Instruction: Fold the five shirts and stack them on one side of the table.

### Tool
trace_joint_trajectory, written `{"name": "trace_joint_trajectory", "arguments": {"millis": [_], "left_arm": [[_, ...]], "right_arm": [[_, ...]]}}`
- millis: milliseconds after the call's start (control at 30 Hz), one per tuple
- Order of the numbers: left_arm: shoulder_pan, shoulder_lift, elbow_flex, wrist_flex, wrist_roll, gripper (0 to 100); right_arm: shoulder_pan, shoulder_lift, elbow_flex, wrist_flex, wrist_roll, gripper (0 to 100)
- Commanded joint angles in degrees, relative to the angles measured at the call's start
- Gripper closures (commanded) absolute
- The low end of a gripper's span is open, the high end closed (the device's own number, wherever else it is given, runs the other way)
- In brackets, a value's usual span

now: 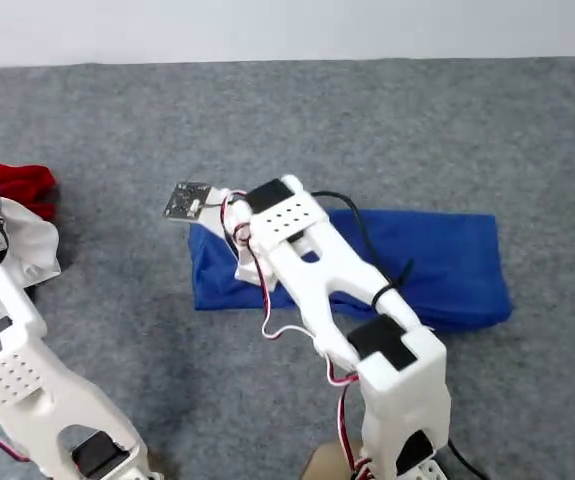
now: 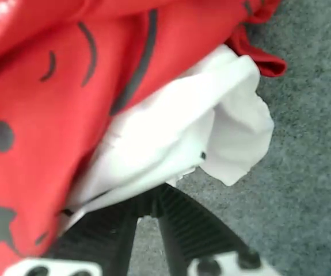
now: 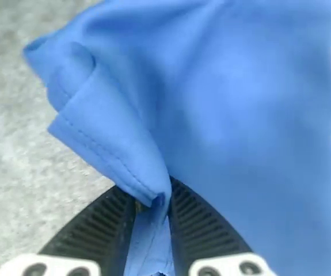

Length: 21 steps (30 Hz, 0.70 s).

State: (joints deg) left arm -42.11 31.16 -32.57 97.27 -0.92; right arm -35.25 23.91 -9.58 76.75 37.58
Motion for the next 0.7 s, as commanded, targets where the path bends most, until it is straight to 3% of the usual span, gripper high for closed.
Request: {"name": "trace_joint_trajectory", "arguments": {"millis": [0, 133, 367, 667], "left_arm": [[0.2, -0.3, -0.2, -0.6, -0.4, 99], [0.2, -0.3, -0.2, -0.6, -0.4, 99], [0.2, -0.3, -0.2, -0.4, -0.4, 99], [0.2, -0.3, -0.2, -0.3, -0.4, 99]], "right_arm": [[1.8, 1.2, -5.3, 0.4, 0.3, 98.7], [3.2, 3.3, -7.8, 0.4, 0.3, 97.8], [5.1, 3.6, -8.3, 2.1, 0.3, 83.0], [10.1, 4.0, -8.3, 1.5, 0.3, 82.7]]}}
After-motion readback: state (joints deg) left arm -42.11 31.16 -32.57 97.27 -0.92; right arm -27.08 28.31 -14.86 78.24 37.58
